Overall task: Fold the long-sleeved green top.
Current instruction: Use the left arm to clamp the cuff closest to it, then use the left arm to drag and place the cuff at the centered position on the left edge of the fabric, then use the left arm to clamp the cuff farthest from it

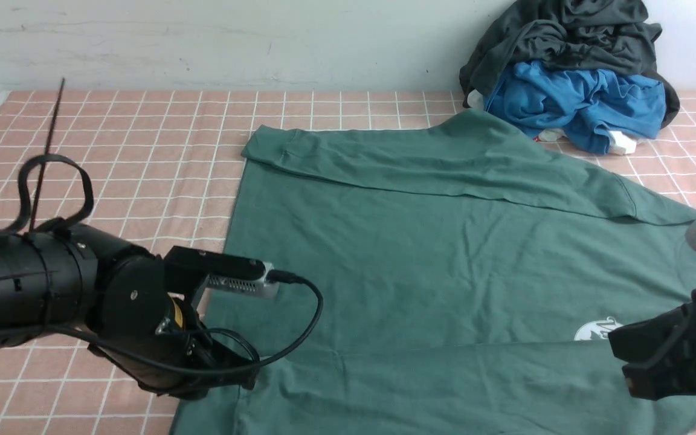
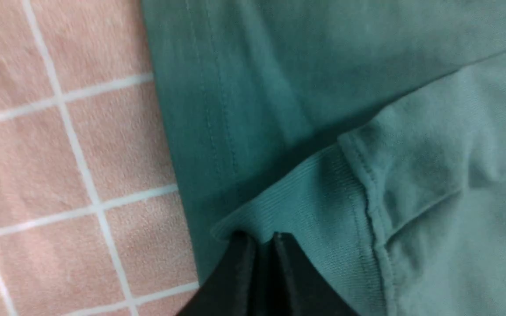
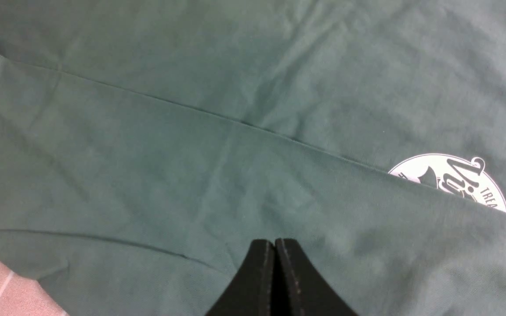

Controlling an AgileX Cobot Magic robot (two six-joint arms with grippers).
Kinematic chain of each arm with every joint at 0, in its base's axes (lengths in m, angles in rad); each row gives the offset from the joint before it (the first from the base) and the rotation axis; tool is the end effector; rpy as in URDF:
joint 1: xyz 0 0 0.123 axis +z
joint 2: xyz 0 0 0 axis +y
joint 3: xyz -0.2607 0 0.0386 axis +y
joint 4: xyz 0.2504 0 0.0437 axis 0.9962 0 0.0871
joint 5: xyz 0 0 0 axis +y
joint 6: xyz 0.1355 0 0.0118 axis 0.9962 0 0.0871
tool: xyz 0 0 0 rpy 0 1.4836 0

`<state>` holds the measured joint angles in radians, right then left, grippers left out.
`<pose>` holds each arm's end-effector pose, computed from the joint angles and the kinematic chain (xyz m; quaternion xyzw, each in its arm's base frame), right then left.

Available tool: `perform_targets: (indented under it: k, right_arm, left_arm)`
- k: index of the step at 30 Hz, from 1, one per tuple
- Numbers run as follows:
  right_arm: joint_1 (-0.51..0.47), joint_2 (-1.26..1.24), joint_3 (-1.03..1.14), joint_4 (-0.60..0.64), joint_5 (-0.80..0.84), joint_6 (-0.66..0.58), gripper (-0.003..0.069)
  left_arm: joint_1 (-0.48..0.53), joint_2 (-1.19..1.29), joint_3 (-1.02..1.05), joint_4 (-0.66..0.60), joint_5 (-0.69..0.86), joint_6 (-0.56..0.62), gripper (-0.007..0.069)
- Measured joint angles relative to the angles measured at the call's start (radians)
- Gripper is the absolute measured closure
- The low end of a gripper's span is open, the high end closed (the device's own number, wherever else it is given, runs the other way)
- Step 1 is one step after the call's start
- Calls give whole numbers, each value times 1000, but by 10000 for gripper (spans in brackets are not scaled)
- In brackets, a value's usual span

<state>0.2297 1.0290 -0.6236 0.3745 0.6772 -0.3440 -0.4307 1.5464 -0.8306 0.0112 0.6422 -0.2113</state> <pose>0.2089 0.0809 0.1991 -0.1649 0.9336 0.1368 0.2871 0.2639 -0.1202 0.1233 0.1122 0.9824 -0.0434 0.1431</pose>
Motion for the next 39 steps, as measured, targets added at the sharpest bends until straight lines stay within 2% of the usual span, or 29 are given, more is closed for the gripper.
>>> perform_targets:
  k: [6,10,14,20,24,30,32,34,39]
  right_arm:
    - [0,0,0,2,0,-13,673]
    - [0,0,0,3,0,-15,673]
    - [0,0,0,4,0,-15,673]
    - [0,0,0,7,0,-15,673]
    - [0,0,0,8,0,-17,673]
    - [0,0,0,8,-7,-20,673]
    - [0,0,0,8,-8,-22,673]
    - [0,0,0,8,-8,-25,673]
    - [0,0,0,8,-8,-26,673]
  left_arm:
    - [-1,-65,-113,47,74,5,605]
    - [1,-53,-209,165,59,24,605]
    - [35,44,-348,272,36,0,605]
    - [84,274,-563,296,38,-9,596]
    - [106,422,-716,297,56,-9,529]
    - [171,660,-1062,258,95,-9,272]
    - [191,721,-1159,225,97,-9,222]
    - [215,808,-1294,166,97,-9,188]
    - [264,1003,-1558,30,88,-11,175]
